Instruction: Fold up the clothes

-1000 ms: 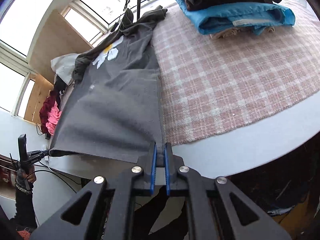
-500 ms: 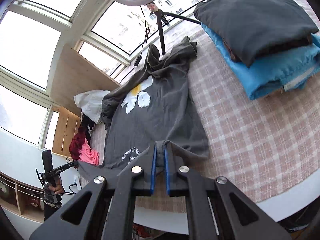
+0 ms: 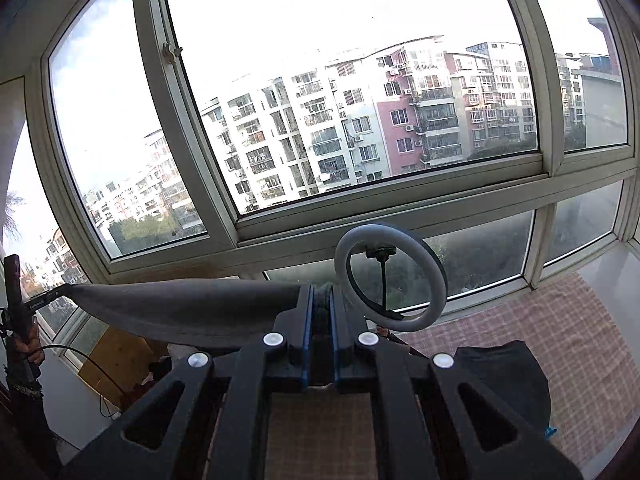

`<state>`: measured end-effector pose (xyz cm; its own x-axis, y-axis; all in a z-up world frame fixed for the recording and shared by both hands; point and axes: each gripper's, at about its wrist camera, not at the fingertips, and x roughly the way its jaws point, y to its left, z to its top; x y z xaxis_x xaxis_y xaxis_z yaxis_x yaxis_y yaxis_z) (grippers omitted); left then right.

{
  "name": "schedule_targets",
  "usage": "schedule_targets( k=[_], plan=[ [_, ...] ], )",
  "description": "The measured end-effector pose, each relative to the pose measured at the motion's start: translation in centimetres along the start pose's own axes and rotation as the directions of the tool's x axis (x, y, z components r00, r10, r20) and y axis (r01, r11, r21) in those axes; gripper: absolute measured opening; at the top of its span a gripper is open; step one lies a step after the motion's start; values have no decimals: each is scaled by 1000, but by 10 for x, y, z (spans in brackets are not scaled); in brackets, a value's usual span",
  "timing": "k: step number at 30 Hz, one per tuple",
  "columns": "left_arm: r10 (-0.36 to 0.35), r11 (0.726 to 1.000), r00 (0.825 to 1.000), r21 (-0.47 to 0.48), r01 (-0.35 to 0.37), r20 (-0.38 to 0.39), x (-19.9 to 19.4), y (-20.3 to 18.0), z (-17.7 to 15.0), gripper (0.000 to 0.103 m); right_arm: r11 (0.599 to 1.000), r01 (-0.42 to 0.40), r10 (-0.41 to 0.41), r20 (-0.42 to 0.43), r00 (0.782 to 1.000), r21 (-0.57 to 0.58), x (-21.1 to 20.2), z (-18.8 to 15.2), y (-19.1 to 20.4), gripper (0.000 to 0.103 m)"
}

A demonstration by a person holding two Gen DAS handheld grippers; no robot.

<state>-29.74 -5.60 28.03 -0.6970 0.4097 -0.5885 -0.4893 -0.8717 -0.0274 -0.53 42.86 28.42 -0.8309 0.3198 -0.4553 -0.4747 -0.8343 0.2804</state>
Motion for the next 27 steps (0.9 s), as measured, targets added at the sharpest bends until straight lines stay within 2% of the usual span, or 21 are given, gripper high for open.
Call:
schedule_targets(
  k=[4,8,10,12,15,19,20,22,24,27],
  plan=[
    [7,996,995,84,2,-101,-10,-19,-67,3,998,17,-23,-80,997,-68,-22,-51,-10,7],
    [18,997,977,71,-3,-211,-3,-24,-157,3,996,-11,-6,-197,980,-87,-29,-141,-32,7],
    [8,998,958,68,12,-286,7,-29,-212,3,998,-17,0,-270,963,-60,-24,-193,-48,7],
    [-3,998,926,52,24,-378,21,-33,-270,3,1000,-9,2,-353,936,-17,-15,-248,-68,7],
    [-22,998,860,39,49,-509,45,-41,-357,3,998,11,21,-483,875,64,0,-336,-97,7],
    [-77,997,742,-58,51,-666,85,-43,-461,3,985,66,48,-618,785,161,19,-442,-131,7],
    [-67,998,720,-59,37,-691,93,-43,-481,3,985,79,38,-643,765,153,24,-462,-134,7],
    [-71,997,691,-73,26,-720,105,-45,-510,3,985,108,15,-687,726,137,33,-496,-137,7],
    [-98,993,678,-115,19,-729,111,-42,-529,3,984,129,-4,-712,702,121,40,-516,-139,7],
    [-104,992,680,-128,16,-726,110,-43,-537,3,983,141,-11,-720,694,121,43,-522,-142,7]
  ],
)
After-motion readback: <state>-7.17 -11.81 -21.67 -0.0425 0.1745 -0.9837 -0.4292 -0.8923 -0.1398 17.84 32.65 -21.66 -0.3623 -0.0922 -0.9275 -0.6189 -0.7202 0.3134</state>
